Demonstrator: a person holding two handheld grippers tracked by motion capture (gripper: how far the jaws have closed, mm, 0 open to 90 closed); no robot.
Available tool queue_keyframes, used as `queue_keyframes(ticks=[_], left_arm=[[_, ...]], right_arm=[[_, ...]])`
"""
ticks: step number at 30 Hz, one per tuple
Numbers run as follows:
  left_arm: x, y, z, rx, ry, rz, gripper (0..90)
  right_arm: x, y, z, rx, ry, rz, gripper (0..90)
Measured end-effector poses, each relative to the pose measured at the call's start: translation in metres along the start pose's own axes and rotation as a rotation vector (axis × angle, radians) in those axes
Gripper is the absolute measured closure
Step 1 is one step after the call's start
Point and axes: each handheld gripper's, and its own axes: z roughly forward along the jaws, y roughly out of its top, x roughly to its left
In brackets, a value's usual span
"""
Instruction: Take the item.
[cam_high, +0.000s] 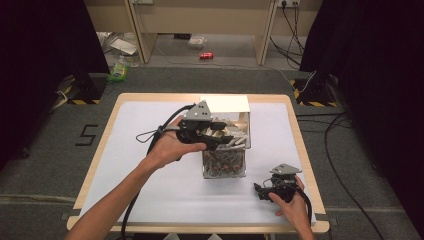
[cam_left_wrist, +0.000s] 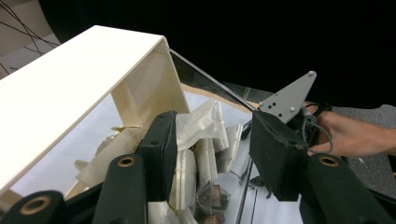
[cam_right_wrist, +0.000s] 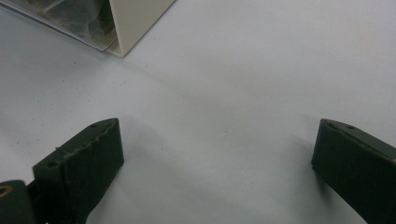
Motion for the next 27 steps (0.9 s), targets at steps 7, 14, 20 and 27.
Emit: queue_keyframes(ticks=[7, 14, 20, 27], left_arm=[[0.000, 0.004, 0.011, 0.019, 0.007, 0.002, 54.6], [0.003, 0.004, 0.019, 0.033, 0.013, -0.010, 60.2], [0.005, 0.004, 0.024, 0.036, 0.012, -0.004, 73.1], [0.007, 0.007, 0.020, 0.019, 0.014, 0.003, 89.4]], right_arm=[[0.000, 0.000, 0.000, 0.000, 0.000, 0.000, 2.5], [0.000, 0.000, 0.000, 0.000, 0.001, 0.000, 2.5], [0.000, 0.000, 0.000, 0.000, 0.001, 0.001, 2.5], [0.000, 0.000, 0.000, 0.000, 0.001, 0.001, 2.5]])
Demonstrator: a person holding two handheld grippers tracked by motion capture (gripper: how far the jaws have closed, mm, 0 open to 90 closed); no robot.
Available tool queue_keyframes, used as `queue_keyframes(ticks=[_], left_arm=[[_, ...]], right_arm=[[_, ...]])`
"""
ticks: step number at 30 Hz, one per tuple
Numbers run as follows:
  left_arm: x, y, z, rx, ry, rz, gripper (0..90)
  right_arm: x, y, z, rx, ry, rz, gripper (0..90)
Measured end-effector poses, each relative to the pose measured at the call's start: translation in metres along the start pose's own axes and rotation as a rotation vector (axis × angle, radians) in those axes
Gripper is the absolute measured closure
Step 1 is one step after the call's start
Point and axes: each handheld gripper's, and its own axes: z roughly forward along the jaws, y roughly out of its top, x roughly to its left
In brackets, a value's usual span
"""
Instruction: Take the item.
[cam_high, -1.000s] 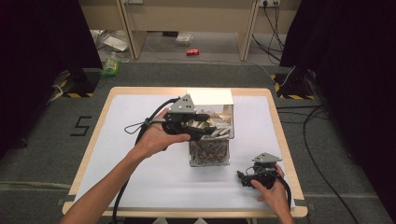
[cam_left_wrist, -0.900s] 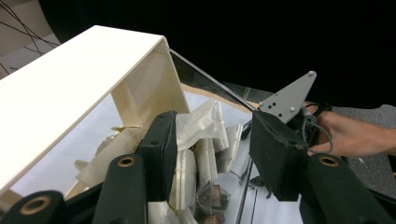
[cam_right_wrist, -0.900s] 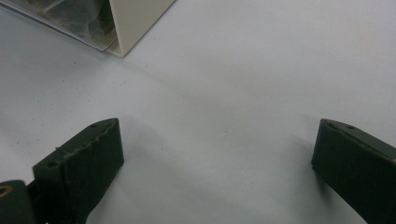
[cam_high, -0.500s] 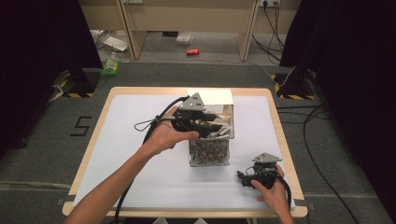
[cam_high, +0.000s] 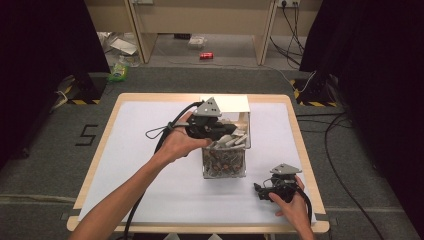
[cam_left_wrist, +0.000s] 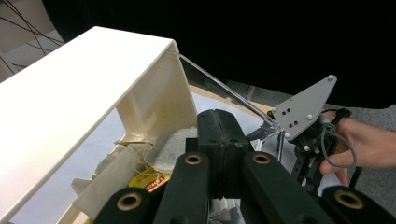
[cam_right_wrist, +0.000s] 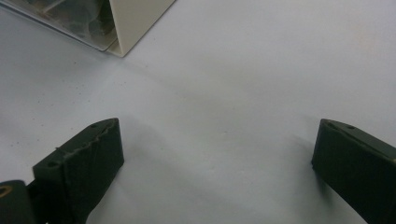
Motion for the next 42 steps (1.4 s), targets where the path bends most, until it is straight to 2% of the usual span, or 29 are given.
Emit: queue_keyframes(ticks=[8, 20, 23, 27, 37, 42], left_arm=[[0.002, 0.004, -0.012, -0.034, -0.013, -0.015, 89.6], [0.010, 0.011, -0.049, -0.088, -0.021, -0.040, 89.6], [0.012, 0.010, -0.059, -0.105, -0.032, -0.058, 89.6], [0.013, 0.012, -0.071, -0.116, -0.041, -0.058, 89.6], [0.027, 0.013, -0.109, -0.160, -0.004, -0.075, 89.7], [0.038, 0.007, -0.133, -0.185, 0.020, -0.096, 89.6]], right_arm=[[0.000, 0.000, 0.000, 0.000, 0.000, 0.000, 2.5], [0.000, 0.000, 0.000, 0.000, 0.000, 0.000, 2.5], [0.000, 0.000, 0.000, 0.000, 0.000, 0.000, 2.5], [0.000, 0.000, 0.000, 0.000, 0.000, 0.001, 2.5], [0.000, 0.000, 0.000, 0.001, 0.000, 0.000, 2.5], [0.000, 0.000, 0.000, 0.001, -0.001, 0.000, 2.4]])
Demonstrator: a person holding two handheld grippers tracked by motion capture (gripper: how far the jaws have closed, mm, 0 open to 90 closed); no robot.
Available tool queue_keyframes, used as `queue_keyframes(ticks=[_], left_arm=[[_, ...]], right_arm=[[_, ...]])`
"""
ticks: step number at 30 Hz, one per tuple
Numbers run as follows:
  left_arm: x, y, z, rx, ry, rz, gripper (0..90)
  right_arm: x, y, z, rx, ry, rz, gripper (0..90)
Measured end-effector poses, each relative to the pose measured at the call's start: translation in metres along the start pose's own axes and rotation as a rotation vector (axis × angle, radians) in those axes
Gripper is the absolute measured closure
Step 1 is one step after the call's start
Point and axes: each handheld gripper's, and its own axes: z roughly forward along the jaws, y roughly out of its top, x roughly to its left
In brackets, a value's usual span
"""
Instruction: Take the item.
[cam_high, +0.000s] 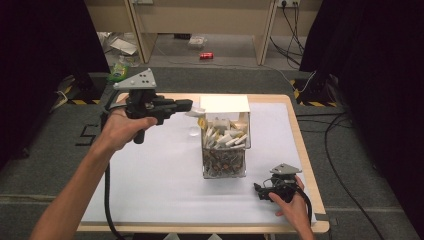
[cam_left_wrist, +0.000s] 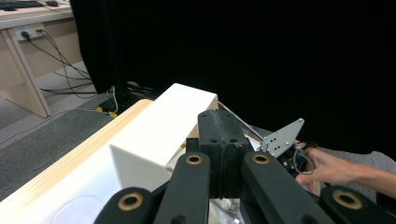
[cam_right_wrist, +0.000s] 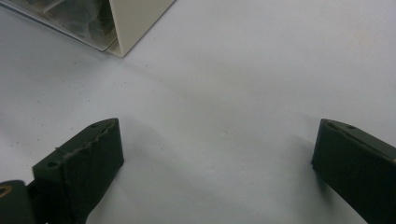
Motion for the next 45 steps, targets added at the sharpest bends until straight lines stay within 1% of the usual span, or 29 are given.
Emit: queue_keyframes(ticks=[1, 4, 7, 11, 14, 16, 17, 21, 23, 24, 26, 30, 33, 36, 41, 45], left_arm=[[0.000, 0.000, 0.000, 0.000, 0.000, 0.000, 89.6], [0.010, -0.004, -0.013, -0.010, 0.029, -0.016, 89.6], [0.014, -0.006, -0.018, -0.013, 0.040, -0.022, 89.7], [0.024, -0.013, -0.024, -0.008, 0.071, -0.038, 89.7], [0.036, -0.022, -0.025, -0.001, 0.106, -0.065, 89.7], [0.043, -0.027, -0.024, -0.003, 0.119, -0.086, 89.7], [0.050, -0.032, -0.023, -0.002, 0.131, -0.101, 89.7], [0.066, -0.044, -0.020, 0.006, 0.173, -0.136, 89.6], [0.072, -0.049, -0.018, 0.002, 0.171, -0.144, 89.7], [0.074, -0.052, -0.017, 0.002, 0.177, -0.143, 89.7], [0.078, -0.057, -0.014, 0.007, 0.194, -0.141, 89.6], [0.085, -0.064, -0.006, 0.001, 0.222, -0.136, 89.6], [0.090, -0.068, 0.000, 0.001, 0.245, -0.141, 89.6], [0.094, -0.070, 0.006, -0.002, 0.251, -0.148, 89.6], [0.101, -0.074, 0.018, 0.008, 0.276, -0.155, 89.6], [0.105, -0.076, 0.025, 0.006, 0.283, -0.165, 89.6]], right_arm=[[0.000, 0.000, 0.000, 0.000, 0.000, 0.000, 2.4], [0.000, 0.000, 0.000, 0.000, 0.000, 0.000, 2.4], [0.000, 0.000, 0.000, 0.000, -0.001, 0.000, 2.4], [0.000, 0.000, 0.000, -0.001, -0.001, -0.003, 2.4], [0.000, 0.000, 0.000, 0.000, -0.001, 0.000, 2.4], [0.000, 0.000, 0.000, 0.000, 0.000, 0.000, 2.4], [0.000, 0.000, 0.000, 0.000, 0.000, -0.003, 2.4], [0.000, 0.000, 0.000, -0.001, -0.001, -0.003, 2.4], [-0.001, 0.000, 0.000, -0.001, 0.001, -0.004, 2.4], [-0.001, 0.000, 0.000, -0.001, 0.001, -0.004, 2.4], [-0.001, 0.000, 0.000, -0.001, 0.002, -0.004, 2.4], [-0.001, 0.000, 0.000, -0.001, 0.002, -0.004, 2.4], [-0.001, 0.000, 0.000, -0.001, 0.002, -0.004, 2.4], [-0.001, 0.000, 0.000, -0.001, 0.002, -0.004, 2.4], [-0.001, 0.000, 0.000, -0.001, 0.003, -0.004, 2.4], [-0.001, 0.000, 0.000, -0.001, 0.002, -0.004, 2.4]])
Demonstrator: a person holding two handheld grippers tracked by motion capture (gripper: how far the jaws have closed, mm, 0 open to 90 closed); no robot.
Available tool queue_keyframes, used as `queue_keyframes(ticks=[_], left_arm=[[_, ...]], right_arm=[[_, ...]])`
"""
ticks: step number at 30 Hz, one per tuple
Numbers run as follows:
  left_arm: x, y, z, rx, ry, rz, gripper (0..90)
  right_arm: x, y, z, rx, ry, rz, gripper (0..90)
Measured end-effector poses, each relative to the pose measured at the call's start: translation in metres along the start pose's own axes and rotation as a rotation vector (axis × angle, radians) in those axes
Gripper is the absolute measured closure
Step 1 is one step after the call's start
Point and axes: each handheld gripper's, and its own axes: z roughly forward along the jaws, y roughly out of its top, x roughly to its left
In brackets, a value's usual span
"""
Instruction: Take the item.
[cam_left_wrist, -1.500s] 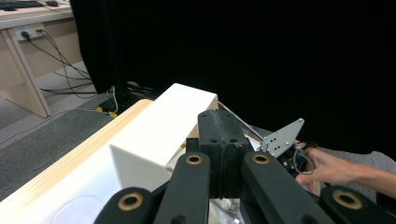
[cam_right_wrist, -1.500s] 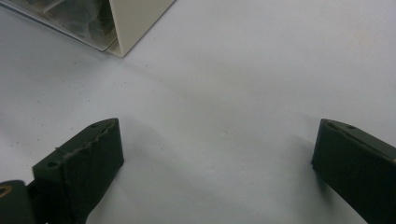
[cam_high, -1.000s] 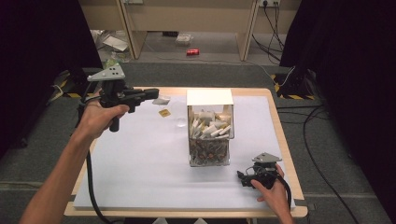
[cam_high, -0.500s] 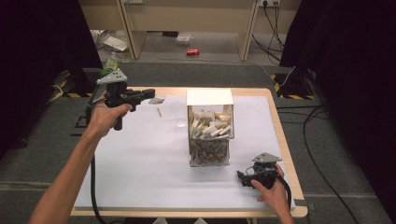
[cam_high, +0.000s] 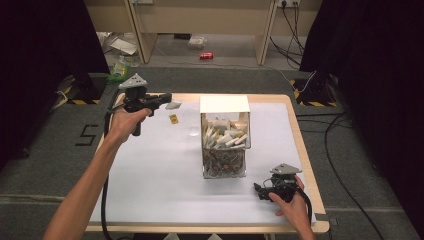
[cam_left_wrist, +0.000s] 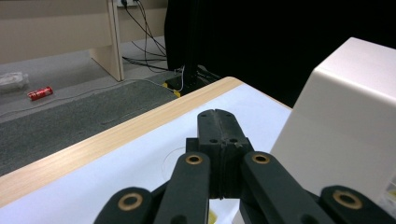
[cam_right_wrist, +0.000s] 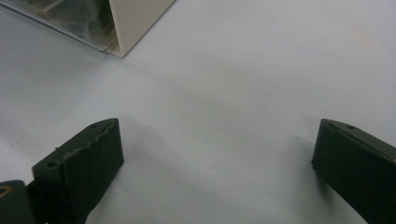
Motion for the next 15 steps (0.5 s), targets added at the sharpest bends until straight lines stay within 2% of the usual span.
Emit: queue_keyframes(ticks=[8, 15], left_arm=[[0.003, 0.002, 0.017, 0.000, 0.013, -0.010, 89.6], [-0.003, 0.010, 0.029, 0.001, 0.006, -0.001, 89.6]], right_arm=[[0.000, 0.000, 0.000, 0.000, -0.001, 0.001, 2.4], [0.000, 0.000, 0.000, 0.000, 0.000, 0.000, 2.4]])
